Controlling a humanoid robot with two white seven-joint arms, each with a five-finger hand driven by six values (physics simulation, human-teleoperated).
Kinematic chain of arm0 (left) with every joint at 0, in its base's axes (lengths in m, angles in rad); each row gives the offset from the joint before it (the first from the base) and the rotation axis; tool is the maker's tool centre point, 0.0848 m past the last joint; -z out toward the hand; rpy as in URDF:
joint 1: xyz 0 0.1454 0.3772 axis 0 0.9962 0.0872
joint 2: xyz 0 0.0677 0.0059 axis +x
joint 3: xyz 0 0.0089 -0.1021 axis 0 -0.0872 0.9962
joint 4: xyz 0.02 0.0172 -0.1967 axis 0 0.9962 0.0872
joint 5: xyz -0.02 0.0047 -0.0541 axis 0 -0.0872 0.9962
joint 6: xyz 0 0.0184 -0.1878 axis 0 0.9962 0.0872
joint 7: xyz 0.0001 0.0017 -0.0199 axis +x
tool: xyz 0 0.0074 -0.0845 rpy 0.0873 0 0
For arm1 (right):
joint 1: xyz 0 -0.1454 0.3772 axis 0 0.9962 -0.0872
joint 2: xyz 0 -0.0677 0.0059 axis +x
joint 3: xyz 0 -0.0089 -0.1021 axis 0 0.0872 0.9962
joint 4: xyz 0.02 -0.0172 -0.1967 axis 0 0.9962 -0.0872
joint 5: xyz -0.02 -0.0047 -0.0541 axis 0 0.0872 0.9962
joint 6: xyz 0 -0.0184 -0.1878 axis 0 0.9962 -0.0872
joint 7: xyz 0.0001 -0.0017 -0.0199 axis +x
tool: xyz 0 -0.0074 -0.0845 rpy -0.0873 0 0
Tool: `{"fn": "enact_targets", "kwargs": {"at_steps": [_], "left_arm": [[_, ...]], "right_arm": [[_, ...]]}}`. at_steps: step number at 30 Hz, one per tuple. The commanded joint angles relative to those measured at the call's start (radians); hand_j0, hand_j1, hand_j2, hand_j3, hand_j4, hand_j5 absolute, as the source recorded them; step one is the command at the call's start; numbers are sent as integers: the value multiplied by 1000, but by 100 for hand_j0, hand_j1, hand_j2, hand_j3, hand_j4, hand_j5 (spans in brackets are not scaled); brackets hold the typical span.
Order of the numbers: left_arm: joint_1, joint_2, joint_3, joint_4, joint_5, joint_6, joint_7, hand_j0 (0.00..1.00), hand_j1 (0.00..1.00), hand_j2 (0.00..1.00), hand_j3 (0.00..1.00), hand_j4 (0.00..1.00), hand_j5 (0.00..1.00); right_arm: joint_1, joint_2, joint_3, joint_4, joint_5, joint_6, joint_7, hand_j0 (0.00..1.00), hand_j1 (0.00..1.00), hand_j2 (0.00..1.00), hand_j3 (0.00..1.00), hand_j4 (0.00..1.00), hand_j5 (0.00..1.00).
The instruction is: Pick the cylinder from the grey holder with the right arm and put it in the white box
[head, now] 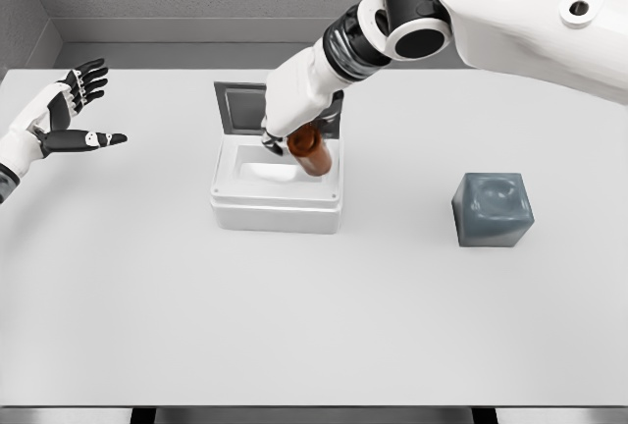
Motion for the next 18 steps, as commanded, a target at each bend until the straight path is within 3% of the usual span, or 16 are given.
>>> {"fn": "enact_targets", "kwargs": {"at_steps": [1, 10, 13, 15, 17, 18], "left_arm": [[0, 1, 0, -2, 6, 0, 0, 100, 100, 100, 100, 100, 100], [2, 1, -4, -3, 7, -3, 0, 100, 100, 100, 100, 100, 100], [5, 25, 0, -20, 7, -49, 2, 100, 100, 100, 100, 100, 100], [18, 50, -23, -20, -14, -299, 5, 100, 100, 100, 100, 100, 100], [17, 32, -29, -16, -175, -308, 9, 100, 100, 100, 100, 100, 100], [17, 15, -29, -11, -174, -307, 8, 100, 100, 100, 100, 100, 100]], "right_arm": [[0, 0, 0, -2, 2, 2, 0, 100, 100, 100, 100, 100, 100], [-6, -37, -51, -45, -12, 2, 0, 100, 100, 100, 100, 100, 100], [3, -110, -82, -91, -61, 2, 0, 100, 100, 100, 100, 100, 100], [12, -195, -122, -164, -98, 2, 0, 100, 100, 100, 100, 100, 100], [25, -281, -126, -181, -217, 2, 0, 100, 100, 100, 100, 100, 100], [43, -337, -143, -181, -271, 2, 0, 100, 100, 100, 100, 100, 100]]}}
